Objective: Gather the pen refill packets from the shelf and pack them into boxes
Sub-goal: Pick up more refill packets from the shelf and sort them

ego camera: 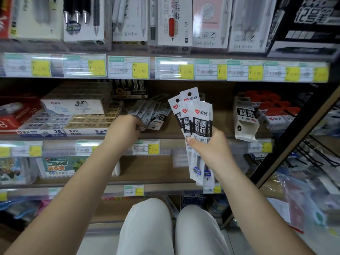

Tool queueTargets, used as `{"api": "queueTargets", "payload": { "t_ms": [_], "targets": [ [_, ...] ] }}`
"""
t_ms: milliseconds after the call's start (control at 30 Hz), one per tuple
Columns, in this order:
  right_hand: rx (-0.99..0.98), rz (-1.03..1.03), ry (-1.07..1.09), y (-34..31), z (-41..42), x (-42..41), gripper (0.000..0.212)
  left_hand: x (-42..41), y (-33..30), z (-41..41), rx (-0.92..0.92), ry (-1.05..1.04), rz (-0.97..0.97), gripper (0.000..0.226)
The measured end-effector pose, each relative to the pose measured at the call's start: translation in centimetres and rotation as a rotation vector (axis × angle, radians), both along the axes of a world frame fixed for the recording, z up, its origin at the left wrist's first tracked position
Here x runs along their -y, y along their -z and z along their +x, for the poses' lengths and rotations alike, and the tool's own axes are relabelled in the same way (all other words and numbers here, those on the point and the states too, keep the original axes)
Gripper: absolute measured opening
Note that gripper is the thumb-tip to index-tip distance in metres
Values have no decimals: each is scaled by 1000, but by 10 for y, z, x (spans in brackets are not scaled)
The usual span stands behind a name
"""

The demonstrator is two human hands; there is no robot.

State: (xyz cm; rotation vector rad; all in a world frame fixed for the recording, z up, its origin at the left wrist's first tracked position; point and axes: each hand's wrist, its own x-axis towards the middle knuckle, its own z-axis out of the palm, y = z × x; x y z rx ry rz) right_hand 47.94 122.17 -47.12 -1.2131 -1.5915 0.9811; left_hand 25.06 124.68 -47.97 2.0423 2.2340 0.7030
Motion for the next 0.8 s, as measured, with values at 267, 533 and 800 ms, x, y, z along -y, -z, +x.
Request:
{"api": "queueTargets", "payload": {
  "t_ms": [267, 533, 800],
  "targets": [
    [-6, -16, -5, 3, 0, -2, 22, 5, -14, -2, 55, 108, -44, 22],
    [-13, -4, 14, 5, -1, -4, 22, 16, -20, 1, -25, 25, 362, 11],
    [-117, 66, 62, 5, -4, -2, 25, 45, -35, 4, 67, 40, 806, 8]
  ]
}}
